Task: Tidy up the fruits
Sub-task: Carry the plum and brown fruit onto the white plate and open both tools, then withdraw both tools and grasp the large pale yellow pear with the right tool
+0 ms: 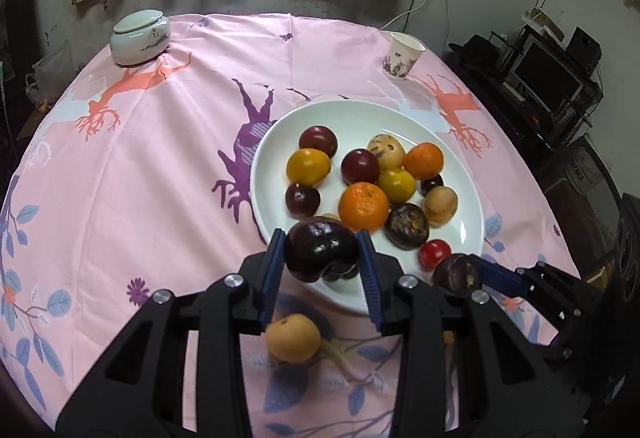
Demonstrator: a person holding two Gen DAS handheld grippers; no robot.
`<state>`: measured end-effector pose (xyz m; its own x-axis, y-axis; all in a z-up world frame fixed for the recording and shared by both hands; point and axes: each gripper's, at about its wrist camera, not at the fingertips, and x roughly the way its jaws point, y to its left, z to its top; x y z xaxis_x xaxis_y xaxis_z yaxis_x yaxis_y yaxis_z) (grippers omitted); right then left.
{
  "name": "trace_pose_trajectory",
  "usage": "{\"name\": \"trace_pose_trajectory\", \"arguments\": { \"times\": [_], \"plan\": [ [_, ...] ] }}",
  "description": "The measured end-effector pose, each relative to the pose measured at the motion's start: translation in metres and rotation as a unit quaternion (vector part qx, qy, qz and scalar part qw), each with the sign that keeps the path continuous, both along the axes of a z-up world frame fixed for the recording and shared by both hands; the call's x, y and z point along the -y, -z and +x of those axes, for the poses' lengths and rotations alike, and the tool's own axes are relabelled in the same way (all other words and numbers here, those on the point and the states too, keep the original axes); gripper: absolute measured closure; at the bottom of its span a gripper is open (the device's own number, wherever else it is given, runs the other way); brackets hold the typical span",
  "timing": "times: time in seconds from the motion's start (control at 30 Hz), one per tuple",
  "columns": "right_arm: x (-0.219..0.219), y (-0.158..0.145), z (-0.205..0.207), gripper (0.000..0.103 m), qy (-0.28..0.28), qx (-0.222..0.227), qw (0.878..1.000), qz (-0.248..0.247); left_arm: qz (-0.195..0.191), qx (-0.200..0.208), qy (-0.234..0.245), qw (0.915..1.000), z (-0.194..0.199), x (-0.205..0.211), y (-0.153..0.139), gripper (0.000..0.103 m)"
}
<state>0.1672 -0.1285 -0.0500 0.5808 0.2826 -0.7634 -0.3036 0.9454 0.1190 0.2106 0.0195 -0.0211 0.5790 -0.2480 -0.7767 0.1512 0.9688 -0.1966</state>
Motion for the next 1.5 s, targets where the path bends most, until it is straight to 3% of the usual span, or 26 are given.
{"name": "trace_pose_trajectory", "arguments": {
  "times": [0.43,0.5,0.53,0.57,0.63,0.83,0.93,1.13,1.27,1.37,1.5],
  "plan": [
    [-0.01,0.015,0.031,0.058,-0.002,-0.028,1.0,0.011,-0.011,-0.027,0.005,0.9996,0.038,0.009,0.019,0.066],
    [-0.008,0.016,0.033,0.049,0.003,-0.026,1.0,0.012,-0.016,-0.031,0.002,0.9994,0.041,0.008,0.02,0.065],
    [-0.007,0.014,0.032,0.04,0.007,-0.021,1.0,0.011,-0.019,-0.029,0.002,0.9994,0.041,0.007,0.019,0.058],
    [-0.006,0.012,0.03,0.036,0.009,-0.017,1.0,0.01,-0.022,-0.025,0.001,0.9994,0.039,0.005,0.016,0.051],
    [-0.004,0.007,0.025,0.036,0.007,-0.01,1.0,0.009,-0.029,-0.013,0.0,0.9995,0.033,0.003,0.009,0.046],
    [0.008,-0.004,-0.013,0.035,-0.001,-0.007,1.0,0.012,-0.051,0.032,0.006,0.9982,-0.007,-0.009,-0.022,0.034],
    [0.017,-0.005,-0.041,0.035,-0.003,-0.011,1.0,0.025,-0.042,0.061,-0.009,0.9972,-0.041,-0.015,-0.032,0.027],
    [0.04,-0.003,-0.086,0.034,0.023,-0.005,0.999,0.031,-0.025,0.094,-0.033,0.9947,-0.111,-0.019,-0.017,0.018],
    [0.053,0.002,-0.093,0.034,0.049,-0.012,0.999,0.022,-0.016,0.081,-0.032,0.9961,-0.14,-0.016,0.005,0.014],
    [0.058,0.005,-0.095,0.034,0.057,-0.015,0.998,0.022,-0.013,0.053,-0.012,0.9984,-0.149,-0.014,0.02,0.013],
    [0.058,0.01,-0.096,0.034,0.063,-0.005,0.998,0.008,-0.014,0.045,-0.017,0.9987,-0.157,-0.018,0.029,0.013]
  ]
}}
